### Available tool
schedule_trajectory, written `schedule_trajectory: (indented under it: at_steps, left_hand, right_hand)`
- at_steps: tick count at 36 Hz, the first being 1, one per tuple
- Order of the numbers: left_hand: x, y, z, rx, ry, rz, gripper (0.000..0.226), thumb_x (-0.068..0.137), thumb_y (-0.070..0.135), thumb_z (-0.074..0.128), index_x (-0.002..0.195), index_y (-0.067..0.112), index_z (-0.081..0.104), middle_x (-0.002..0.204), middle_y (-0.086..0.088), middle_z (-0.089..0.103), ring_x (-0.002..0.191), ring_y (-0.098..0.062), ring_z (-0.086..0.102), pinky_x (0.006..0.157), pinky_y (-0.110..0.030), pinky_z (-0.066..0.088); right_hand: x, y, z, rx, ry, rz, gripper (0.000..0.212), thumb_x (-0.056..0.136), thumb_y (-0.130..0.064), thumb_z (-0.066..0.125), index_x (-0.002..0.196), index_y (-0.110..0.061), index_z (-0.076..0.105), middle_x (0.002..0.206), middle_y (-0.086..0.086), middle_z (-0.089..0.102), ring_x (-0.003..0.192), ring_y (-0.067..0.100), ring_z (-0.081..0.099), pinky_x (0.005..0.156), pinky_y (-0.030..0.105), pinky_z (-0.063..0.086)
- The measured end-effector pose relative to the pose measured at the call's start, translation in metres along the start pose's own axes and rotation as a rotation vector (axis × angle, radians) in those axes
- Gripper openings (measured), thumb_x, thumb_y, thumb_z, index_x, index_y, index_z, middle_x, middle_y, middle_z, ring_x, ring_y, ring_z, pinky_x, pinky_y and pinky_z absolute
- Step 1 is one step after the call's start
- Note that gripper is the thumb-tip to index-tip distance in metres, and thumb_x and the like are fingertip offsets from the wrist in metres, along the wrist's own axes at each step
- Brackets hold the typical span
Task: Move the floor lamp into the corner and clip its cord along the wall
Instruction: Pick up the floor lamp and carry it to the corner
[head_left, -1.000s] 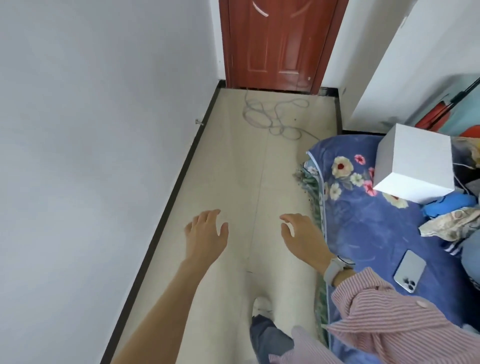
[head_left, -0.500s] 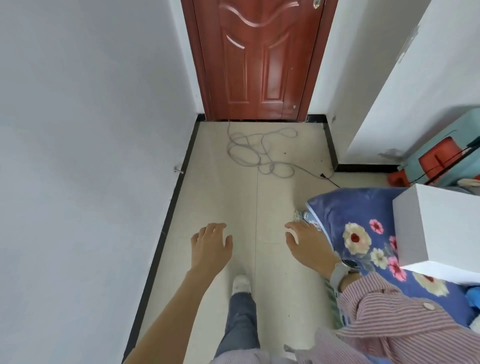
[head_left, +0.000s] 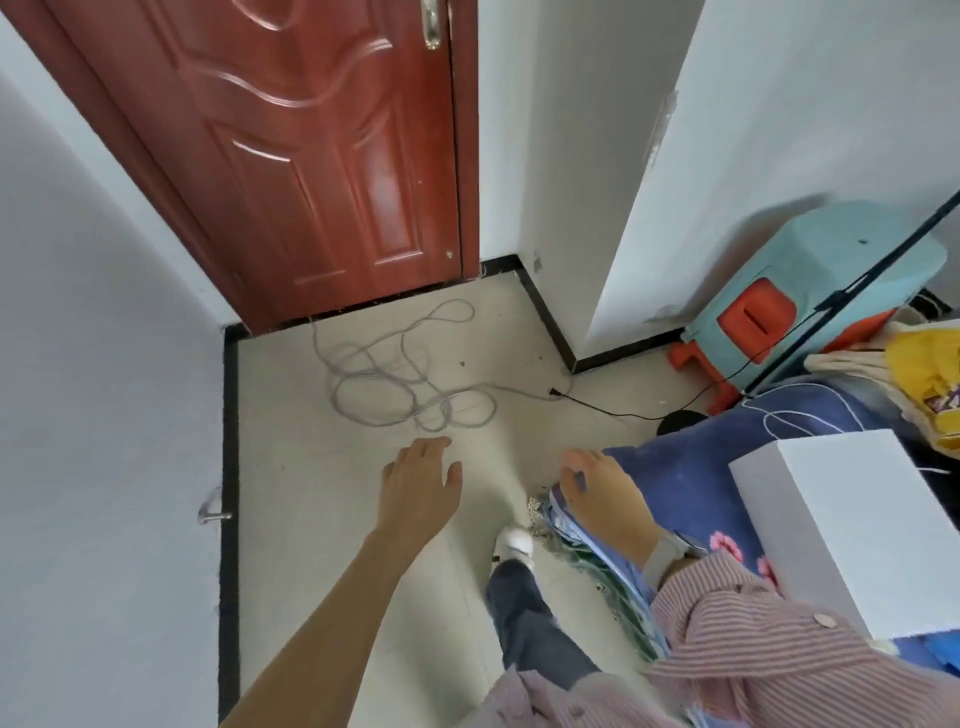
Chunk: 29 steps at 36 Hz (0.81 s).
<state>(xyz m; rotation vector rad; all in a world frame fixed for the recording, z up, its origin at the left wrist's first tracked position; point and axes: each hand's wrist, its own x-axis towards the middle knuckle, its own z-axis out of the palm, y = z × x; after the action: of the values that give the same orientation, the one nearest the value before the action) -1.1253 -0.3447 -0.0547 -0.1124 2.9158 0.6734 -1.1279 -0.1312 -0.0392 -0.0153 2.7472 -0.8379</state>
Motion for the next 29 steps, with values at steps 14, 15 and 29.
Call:
schedule_trajectory:
  at_steps: [14, 15, 29]
  left_hand:
    - [0.308, 0.129, -0.002, 0.152, -0.155, 0.450, 0.030, 0.090, 0.023, 0.044, 0.116, 0.009, 0.052, 0.114, -0.010, 0.061, 0.100, -0.028, 0.055, 0.084, -0.041, 0.045]
    - [0.324, 0.139, -0.002, 0.160, -0.168, 0.482, 0.030, 0.090, 0.023, 0.044, 0.115, 0.009, 0.052, 0.112, -0.011, 0.061, 0.099, -0.029, 0.055, 0.083, -0.040, 0.045]
    - [0.485, 0.315, 0.045, 0.132, -0.438, 1.056, 0.036, 0.092, 0.026, 0.045, 0.126, 0.014, 0.047, 0.130, -0.005, 0.052, 0.114, -0.026, 0.051, 0.093, -0.037, 0.039]
  right_hand:
    - [0.242, 0.058, -0.098, 0.164, 0.202, 0.346, 0.032, 0.091, -0.013, 0.040, 0.119, -0.009, 0.055, 0.115, 0.016, 0.061, 0.104, 0.031, 0.056, 0.091, 0.039, 0.046]
    - [0.251, 0.062, -0.106, 0.173, 0.223, 0.370, 0.033, 0.091, -0.013, 0.041, 0.120, -0.008, 0.055, 0.118, 0.016, 0.061, 0.108, 0.031, 0.055, 0.095, 0.040, 0.044]
    - [0.308, 0.132, -0.188, 0.348, 0.651, 0.862, 0.029, 0.091, -0.016, 0.041, 0.115, -0.013, 0.057, 0.119, 0.010, 0.061, 0.108, 0.028, 0.055, 0.093, 0.038, 0.044]
